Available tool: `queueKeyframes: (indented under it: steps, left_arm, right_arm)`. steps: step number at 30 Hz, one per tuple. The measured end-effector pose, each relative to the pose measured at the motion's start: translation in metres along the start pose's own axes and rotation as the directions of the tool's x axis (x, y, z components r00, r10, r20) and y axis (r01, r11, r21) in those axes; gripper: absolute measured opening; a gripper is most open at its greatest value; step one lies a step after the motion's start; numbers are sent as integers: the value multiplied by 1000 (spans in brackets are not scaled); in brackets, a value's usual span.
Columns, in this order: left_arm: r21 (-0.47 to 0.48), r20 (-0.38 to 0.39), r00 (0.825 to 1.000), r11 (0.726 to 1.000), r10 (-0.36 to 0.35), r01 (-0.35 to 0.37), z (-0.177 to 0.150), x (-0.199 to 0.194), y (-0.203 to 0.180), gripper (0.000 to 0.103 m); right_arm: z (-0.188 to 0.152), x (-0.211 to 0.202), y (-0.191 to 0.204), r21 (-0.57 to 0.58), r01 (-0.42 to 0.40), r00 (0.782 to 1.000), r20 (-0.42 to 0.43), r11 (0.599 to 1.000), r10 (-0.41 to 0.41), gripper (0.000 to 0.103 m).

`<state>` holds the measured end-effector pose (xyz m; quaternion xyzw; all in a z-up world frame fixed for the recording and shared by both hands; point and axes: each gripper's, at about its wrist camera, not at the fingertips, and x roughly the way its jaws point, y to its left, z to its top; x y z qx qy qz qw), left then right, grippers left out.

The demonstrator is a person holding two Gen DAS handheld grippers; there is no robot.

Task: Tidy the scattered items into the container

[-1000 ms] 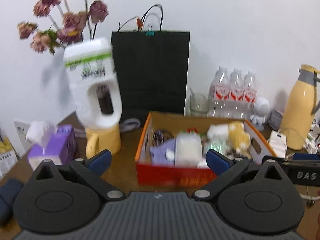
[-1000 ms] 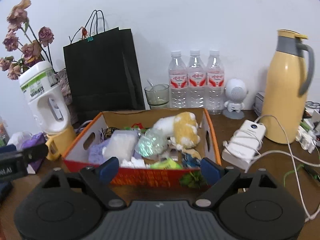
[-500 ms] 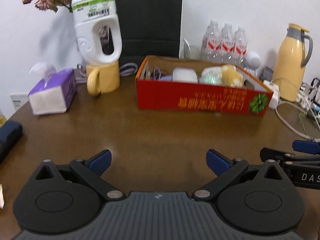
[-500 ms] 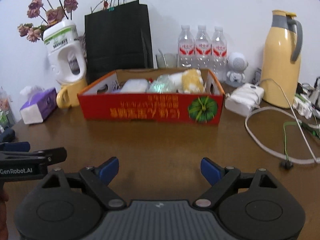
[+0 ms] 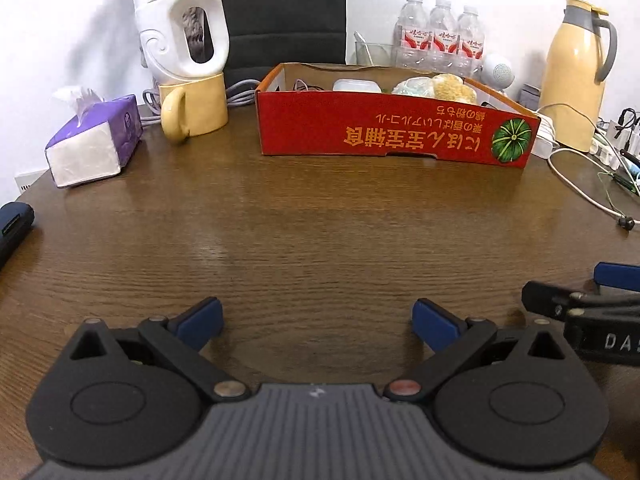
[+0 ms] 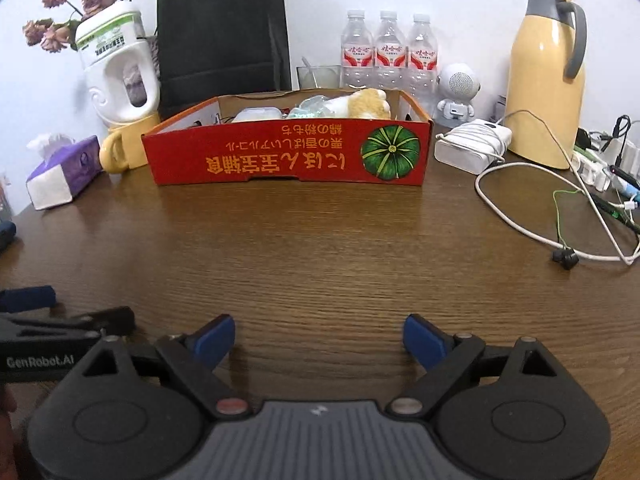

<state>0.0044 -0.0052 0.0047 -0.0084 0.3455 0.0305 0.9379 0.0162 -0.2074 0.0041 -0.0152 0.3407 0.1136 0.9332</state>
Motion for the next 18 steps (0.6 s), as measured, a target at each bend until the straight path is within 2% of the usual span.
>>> queueKeyframes:
  steps: [5,18]
  left_arm:
    - [5,9,1000,1000,15,-15,1,2,-2,103]
    - [-2,6,1000,1000,7,-7,1,3,-1,103]
  right_arm:
    - [1,5,7,-24,32,999,-5,999,-33,103]
    - [3,8,5,-15,39,999,-8,999,-39,103]
